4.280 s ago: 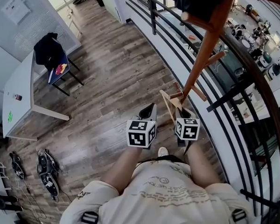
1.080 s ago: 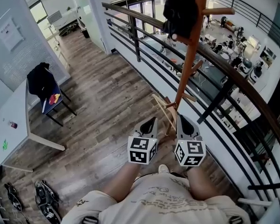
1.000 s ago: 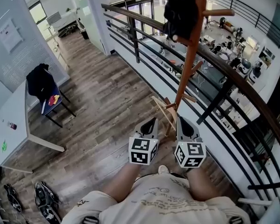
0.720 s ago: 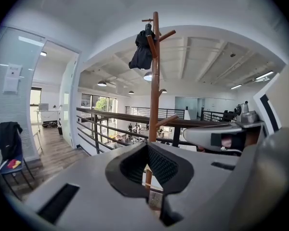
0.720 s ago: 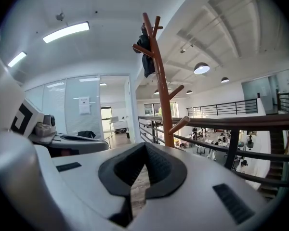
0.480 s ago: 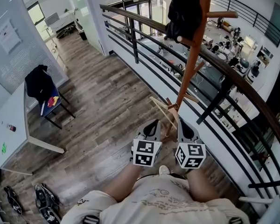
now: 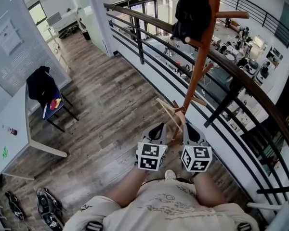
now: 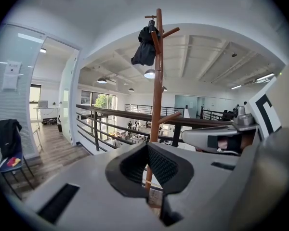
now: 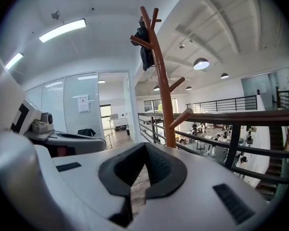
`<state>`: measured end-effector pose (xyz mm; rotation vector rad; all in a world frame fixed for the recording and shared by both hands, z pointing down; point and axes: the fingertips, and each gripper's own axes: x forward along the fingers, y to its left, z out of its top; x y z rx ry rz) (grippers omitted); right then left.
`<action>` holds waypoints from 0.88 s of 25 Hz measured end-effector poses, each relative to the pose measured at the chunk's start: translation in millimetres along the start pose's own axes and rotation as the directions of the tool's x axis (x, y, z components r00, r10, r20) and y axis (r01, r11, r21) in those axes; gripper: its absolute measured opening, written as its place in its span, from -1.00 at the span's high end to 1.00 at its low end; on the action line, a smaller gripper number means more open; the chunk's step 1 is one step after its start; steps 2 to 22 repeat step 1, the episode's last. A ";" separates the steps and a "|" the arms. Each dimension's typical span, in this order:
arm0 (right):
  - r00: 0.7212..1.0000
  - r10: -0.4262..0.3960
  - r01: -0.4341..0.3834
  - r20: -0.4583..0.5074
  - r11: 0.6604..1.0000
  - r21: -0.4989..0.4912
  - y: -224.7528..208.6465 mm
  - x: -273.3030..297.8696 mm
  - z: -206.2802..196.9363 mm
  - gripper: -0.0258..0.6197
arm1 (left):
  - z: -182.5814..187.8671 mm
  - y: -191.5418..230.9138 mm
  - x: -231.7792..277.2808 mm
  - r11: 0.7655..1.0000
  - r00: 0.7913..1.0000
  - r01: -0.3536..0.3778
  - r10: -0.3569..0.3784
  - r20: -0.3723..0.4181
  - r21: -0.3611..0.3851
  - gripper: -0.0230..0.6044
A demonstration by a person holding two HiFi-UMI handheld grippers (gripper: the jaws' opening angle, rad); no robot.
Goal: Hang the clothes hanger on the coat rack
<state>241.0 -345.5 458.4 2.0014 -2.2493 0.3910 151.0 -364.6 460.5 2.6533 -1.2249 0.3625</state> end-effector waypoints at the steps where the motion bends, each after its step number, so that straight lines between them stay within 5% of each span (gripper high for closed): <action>1: 1.000 -0.003 0.003 -0.002 1.000 -0.002 0.0 0.7 1.0 0.92 | 1.2 1.1 -0.2 1.000 1.000 -0.001 0.001 0.000 -0.001 0.92; 22: 1.000 -0.003 0.003 -0.002 1.000 -0.002 0.0 0.7 1.0 0.92 | 1.2 1.1 -0.2 1.000 1.000 -0.001 0.001 0.000 -0.001 0.92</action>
